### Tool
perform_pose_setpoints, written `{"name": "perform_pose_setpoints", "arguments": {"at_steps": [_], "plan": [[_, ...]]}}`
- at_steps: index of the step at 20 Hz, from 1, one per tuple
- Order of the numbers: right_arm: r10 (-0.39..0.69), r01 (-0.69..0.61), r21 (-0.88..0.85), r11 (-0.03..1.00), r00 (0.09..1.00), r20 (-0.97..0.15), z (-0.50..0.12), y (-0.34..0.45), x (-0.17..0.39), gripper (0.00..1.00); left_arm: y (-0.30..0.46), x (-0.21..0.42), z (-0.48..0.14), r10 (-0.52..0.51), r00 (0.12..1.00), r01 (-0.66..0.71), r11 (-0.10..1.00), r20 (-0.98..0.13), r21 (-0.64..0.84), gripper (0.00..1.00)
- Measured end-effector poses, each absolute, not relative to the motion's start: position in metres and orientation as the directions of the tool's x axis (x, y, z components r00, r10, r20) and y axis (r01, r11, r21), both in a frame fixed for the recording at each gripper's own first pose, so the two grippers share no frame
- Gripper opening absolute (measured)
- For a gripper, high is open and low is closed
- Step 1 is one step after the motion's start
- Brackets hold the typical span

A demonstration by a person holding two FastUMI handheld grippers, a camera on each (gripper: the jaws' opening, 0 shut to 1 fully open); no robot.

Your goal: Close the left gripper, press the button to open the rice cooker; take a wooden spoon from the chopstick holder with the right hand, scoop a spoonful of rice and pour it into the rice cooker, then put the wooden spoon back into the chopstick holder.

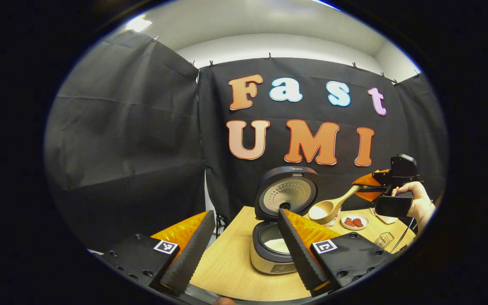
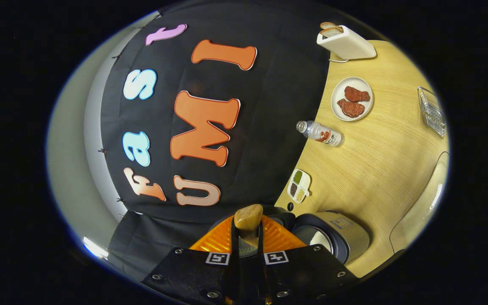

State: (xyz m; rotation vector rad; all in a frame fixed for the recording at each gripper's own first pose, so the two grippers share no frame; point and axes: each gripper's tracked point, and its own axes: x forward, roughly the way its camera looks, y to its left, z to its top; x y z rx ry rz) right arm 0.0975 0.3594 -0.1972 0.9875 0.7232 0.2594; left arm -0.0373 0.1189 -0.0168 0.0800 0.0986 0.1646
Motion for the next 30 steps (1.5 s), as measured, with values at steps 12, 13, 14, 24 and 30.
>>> {"name": "perform_pose_setpoints", "arguments": {"at_steps": [12,13,14,24,30], "plan": [[0.49,0.057,0.772,0.634,0.743,-0.457,-0.208,0.388,0.103,0.1,0.145,-0.02,-0.009,0.177,0.978,-0.168,0.982,-0.108,0.092,0.99],[0.489,0.052,0.769,0.637,0.744,-0.456,-0.208,0.387,0.102,0.15,0.145,-0.02,-0.009,0.176,0.979,-0.167,0.982,-0.105,0.094,1.0],[0.49,0.048,0.766,0.641,0.743,-0.456,-0.208,0.389,0.102,0.1,0.146,-0.02,-0.008,0.177,0.979,-0.168,0.981,-0.103,0.097,0.99],[0.482,-0.013,0.723,0.691,0.753,-0.447,-0.201,0.388,0.104,0.15,0.151,-0.017,-0.013,0.182,0.977,-0.174,0.981,-0.108,0.083,0.98],[0.481,-0.054,0.704,0.708,0.767,-0.425,-0.191,0.389,0.105,0.1,0.149,-0.017,-0.012,0.18,0.978,-0.172,0.982,-0.105,0.079,0.98]]}}
